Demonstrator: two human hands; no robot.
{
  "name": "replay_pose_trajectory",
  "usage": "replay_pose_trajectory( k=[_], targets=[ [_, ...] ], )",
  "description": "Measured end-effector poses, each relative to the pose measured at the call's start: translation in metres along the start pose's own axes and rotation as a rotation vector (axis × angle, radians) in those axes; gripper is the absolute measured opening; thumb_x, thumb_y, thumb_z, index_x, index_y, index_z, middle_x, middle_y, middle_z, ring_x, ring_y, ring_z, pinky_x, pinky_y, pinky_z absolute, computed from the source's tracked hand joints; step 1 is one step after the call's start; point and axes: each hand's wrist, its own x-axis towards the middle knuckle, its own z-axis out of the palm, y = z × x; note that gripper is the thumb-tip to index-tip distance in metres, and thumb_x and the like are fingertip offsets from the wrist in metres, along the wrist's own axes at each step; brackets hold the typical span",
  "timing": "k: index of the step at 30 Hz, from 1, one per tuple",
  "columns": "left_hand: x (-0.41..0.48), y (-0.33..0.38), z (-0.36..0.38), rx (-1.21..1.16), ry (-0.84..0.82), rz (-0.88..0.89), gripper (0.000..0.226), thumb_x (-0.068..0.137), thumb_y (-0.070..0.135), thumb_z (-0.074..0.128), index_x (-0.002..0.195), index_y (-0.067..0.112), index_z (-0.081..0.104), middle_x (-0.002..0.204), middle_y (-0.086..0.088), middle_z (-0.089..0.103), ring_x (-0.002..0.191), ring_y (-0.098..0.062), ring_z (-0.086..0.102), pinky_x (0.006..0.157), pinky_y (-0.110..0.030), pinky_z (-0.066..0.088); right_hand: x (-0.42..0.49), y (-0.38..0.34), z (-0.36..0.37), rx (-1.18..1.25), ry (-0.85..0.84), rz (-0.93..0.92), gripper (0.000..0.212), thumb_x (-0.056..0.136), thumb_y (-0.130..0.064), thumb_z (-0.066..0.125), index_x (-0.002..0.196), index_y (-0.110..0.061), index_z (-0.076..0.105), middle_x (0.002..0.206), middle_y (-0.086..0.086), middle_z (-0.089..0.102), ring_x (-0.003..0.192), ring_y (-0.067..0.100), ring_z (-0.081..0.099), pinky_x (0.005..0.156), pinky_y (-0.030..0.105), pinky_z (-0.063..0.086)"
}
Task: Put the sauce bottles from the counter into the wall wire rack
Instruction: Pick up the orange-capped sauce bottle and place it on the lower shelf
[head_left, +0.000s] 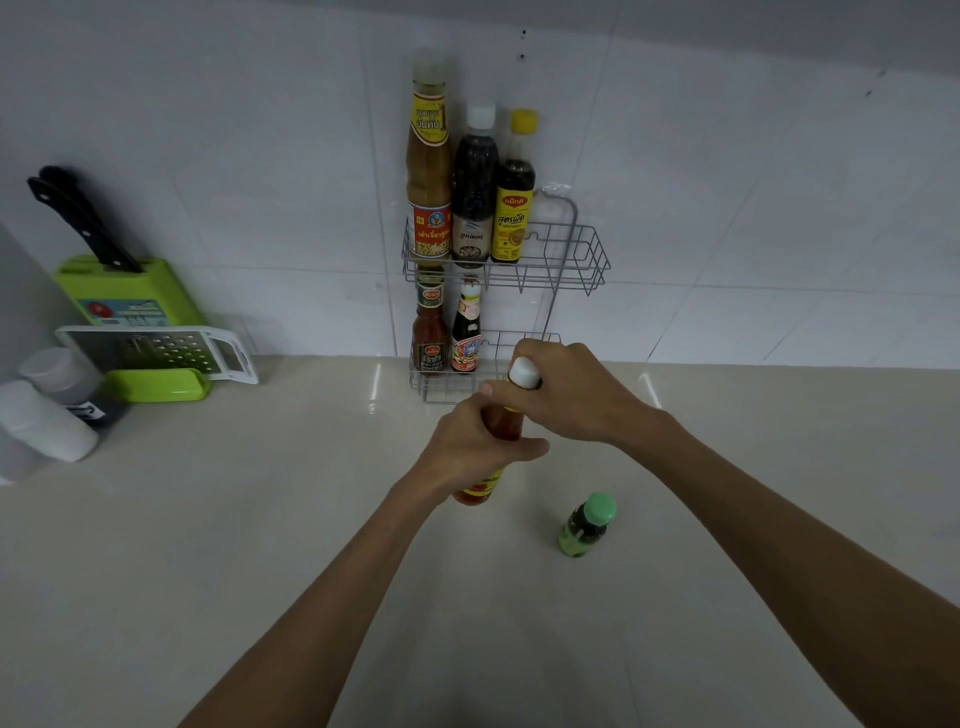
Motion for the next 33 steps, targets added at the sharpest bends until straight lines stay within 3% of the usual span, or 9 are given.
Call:
replay_pose_trajectory(
  k=[4, 8, 11, 13, 17, 19, 22, 27, 33],
  targets=[
    [0.008, -0.002, -0.008, 0.101, -0.024, 0.052, 0.061, 0.066, 0.036, 0.085, 0.118, 0.024, 0.056, 0.109, 0.006, 0.065, 0.099, -0.014, 0.064, 0.076, -0.023, 0.051, 0.006, 0.006, 0.008, -0.040, 0.116, 0.035, 0.037, 0.082, -0.060, 0.063, 0.081, -0.028, 0.045, 0.072, -0.001, 0.061, 0.069, 0.021, 0.060, 0.060, 0.039, 0.052],
    [0.023, -0.006, -0.019, 0.200, 0.088, 0.164, 0.059, 0.070, 0.021, 0.084, 0.124, 0.020, 0.060, 0.118, 0.001, 0.067, 0.107, -0.017, 0.061, 0.087, -0.025, 0.051, 0.008, 0.007, 0.010, 0.101, 0.282, 0.094, 0.043, 0.074, -0.055, 0.076, 0.087, -0.020, 0.054, 0.069, -0.007, 0.059, 0.064, 0.010, 0.057, 0.058, 0.031, 0.050],
    [0.035, -0.003, -0.018, 0.114, 0.159, 0.195, 0.058, 0.072, 0.006, 0.083, 0.126, 0.015, 0.062, 0.113, 0.001, 0.066, 0.092, -0.006, 0.059, 0.071, -0.003, 0.047, 0.013, 0.015, 0.013, 0.153, 0.189, 0.200, 0.047, 0.066, -0.067, 0.074, 0.092, -0.031, 0.057, 0.075, -0.008, 0.068, 0.069, 0.009, 0.066, 0.063, 0.033, 0.056],
    [0.045, -0.001, -0.017, 0.101, 0.192, 0.224, 0.057, 0.073, 0.006, 0.083, 0.126, 0.013, 0.063, 0.110, 0.004, 0.066, 0.087, -0.001, 0.059, 0.068, -0.001, 0.047, 0.018, 0.021, 0.015, 0.169, 0.114, 0.208, 0.040, 0.072, -0.059, 0.075, 0.100, -0.034, 0.061, 0.084, -0.006, 0.072, 0.074, 0.012, 0.069, 0.072, 0.035, 0.057],
    [0.074, -0.004, -0.019, 0.184, 0.198, 0.209, 0.068, 0.069, 0.027, 0.086, 0.131, 0.023, 0.061, 0.122, 0.003, 0.070, 0.115, -0.015, 0.062, 0.100, -0.031, 0.050, 0.031, 0.030, 0.019, 0.162, 0.221, 0.177, 0.034, 0.083, -0.035, 0.075, 0.111, -0.016, 0.069, 0.090, -0.001, 0.068, 0.079, 0.012, 0.059, 0.062, 0.007, 0.041],
    [0.089, -0.006, -0.024, 0.228, 0.184, 0.167, 0.073, 0.073, 0.023, 0.083, 0.139, 0.019, 0.054, 0.133, -0.001, 0.064, 0.124, -0.019, 0.058, 0.104, -0.028, 0.044, 0.037, 0.037, 0.026, 0.232, 0.296, 0.174, 0.033, 0.084, -0.029, 0.075, 0.113, -0.016, 0.069, 0.089, -0.005, 0.066, 0.081, 0.008, 0.058, 0.064, 0.002, 0.040],
    [0.109, -0.016, -0.032, 0.280, 0.163, 0.122, 0.070, 0.080, 0.015, 0.077, 0.143, 0.015, 0.049, 0.141, -0.004, 0.057, 0.129, -0.021, 0.053, 0.097, -0.017, 0.035, 0.049, 0.052, 0.037, 0.286, 0.405, 0.185, 0.036, 0.084, -0.023, 0.076, 0.118, -0.015, 0.068, 0.090, -0.006, 0.066, 0.083, 0.006, 0.059, 0.068, -0.001, 0.039],
    [0.131, -0.031, -0.034, 0.313, 0.133, 0.085, 0.066, 0.083, 0.015, 0.073, 0.144, 0.014, 0.048, 0.141, -0.006, 0.056, 0.130, -0.023, 0.051, 0.099, -0.019, 0.036, 0.084, 0.081, 0.057, 0.311, 0.369, 0.318, 0.028, 0.086, -0.025, 0.074, 0.110, -0.011, 0.068, 0.096, 0.005, 0.070, 0.090, 0.018, 0.062, 0.075, 0.023, 0.044],
    [0.148, -0.044, -0.029, 0.355, 0.107, 0.049, 0.053, 0.084, 0.019, 0.070, 0.135, 0.011, 0.057, 0.135, -0.009, 0.060, 0.125, -0.028, 0.055, 0.099, -0.030, 0.044, 0.127, 0.110, 0.072, 0.233, 0.259, 0.428, 0.032, 0.088, -0.027, 0.069, 0.110, -0.006, 0.063, 0.105, 0.014, 0.070, 0.100, 0.030, 0.064, 0.080, 0.033, 0.048]
  ],
)
